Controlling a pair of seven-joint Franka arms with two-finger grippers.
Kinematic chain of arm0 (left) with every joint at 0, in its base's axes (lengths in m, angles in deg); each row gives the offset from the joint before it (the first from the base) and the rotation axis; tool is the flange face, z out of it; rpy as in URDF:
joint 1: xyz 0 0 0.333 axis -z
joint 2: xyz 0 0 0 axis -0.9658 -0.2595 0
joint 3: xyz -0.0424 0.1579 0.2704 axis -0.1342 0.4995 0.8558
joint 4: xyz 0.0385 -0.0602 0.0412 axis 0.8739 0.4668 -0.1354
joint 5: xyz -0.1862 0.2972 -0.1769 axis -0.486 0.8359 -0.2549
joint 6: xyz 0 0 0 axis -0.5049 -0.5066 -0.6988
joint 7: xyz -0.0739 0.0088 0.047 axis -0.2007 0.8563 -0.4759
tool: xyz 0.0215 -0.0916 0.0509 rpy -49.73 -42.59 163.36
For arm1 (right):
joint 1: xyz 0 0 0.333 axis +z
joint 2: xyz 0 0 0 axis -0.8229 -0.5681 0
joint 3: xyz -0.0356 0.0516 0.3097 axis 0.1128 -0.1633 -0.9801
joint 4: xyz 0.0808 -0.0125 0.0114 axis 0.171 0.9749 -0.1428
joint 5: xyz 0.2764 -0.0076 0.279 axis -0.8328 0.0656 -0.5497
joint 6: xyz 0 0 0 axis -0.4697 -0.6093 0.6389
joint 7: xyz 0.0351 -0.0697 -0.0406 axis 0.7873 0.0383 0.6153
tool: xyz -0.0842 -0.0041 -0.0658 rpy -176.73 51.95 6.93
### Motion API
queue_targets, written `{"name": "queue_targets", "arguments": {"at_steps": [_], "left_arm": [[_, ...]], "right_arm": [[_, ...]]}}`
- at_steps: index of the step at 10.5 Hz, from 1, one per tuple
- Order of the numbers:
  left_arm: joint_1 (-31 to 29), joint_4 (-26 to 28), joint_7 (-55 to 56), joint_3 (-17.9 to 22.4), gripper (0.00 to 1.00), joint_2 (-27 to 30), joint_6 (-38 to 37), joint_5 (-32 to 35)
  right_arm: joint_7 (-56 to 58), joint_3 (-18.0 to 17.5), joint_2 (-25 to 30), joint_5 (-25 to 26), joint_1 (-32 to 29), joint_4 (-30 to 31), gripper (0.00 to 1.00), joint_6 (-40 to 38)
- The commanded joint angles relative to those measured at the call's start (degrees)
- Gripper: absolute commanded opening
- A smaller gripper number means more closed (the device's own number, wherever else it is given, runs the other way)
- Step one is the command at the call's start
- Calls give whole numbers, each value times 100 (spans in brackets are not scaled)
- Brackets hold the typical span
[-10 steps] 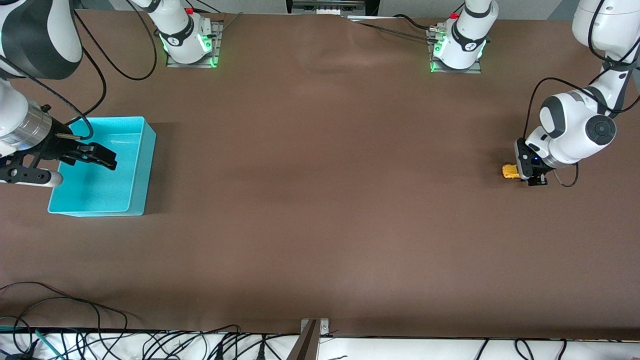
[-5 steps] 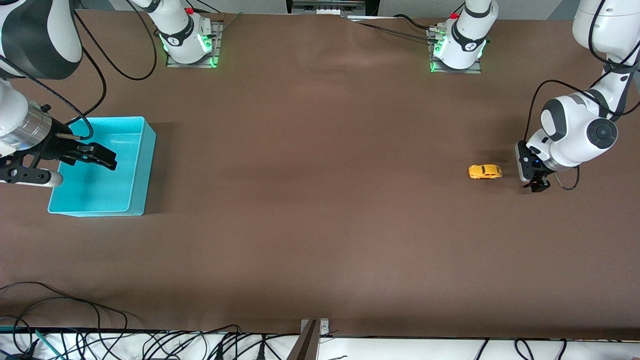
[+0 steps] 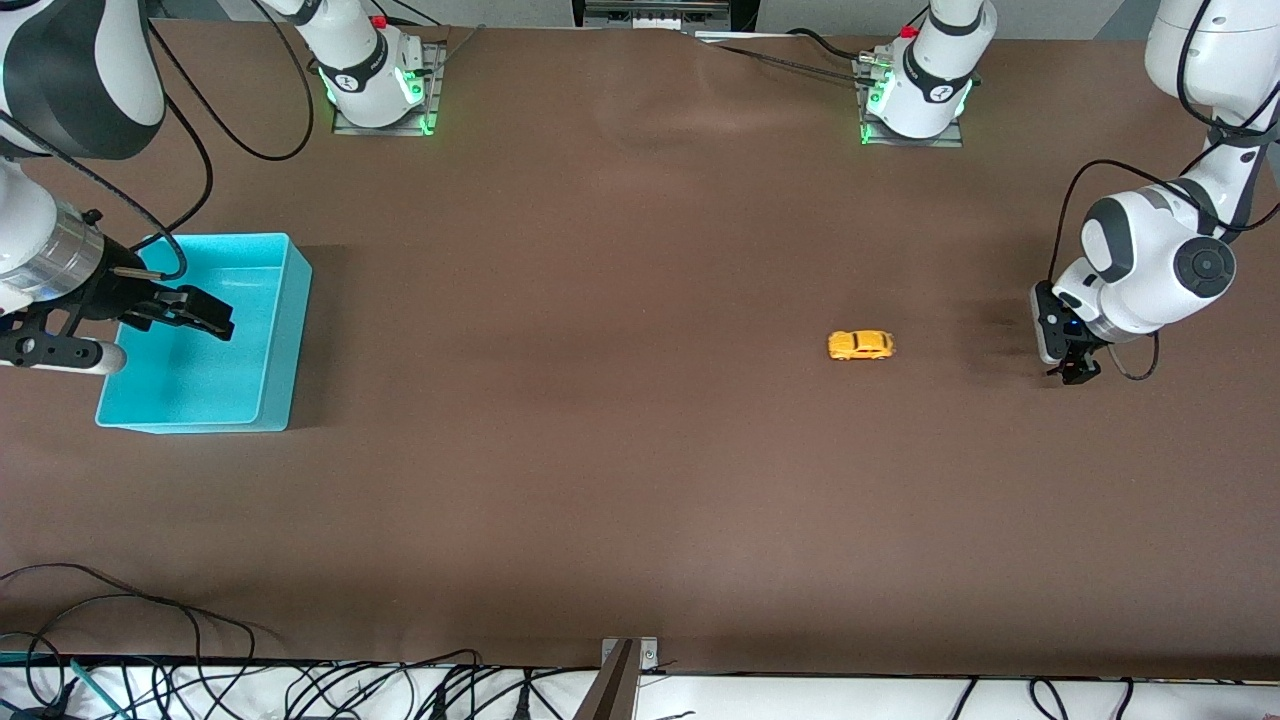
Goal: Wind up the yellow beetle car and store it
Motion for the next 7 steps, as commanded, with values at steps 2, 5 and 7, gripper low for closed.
{"name": "queue_targets", "arguments": {"at_steps": [2,5,7], "left_arm": [[57,-106,-58,10,100,36,-116,-98],[83,-97,-40,10,100,97,-116,-98],[118,-97,-40,10,100,106,-116,-98]], "right_arm": [[-32,-27,20,-93,-55,59,100,96],[-32,-27,20,-102,-46,59,100,96],[-23,-36,29,-102,-37,51,100,79]]}}
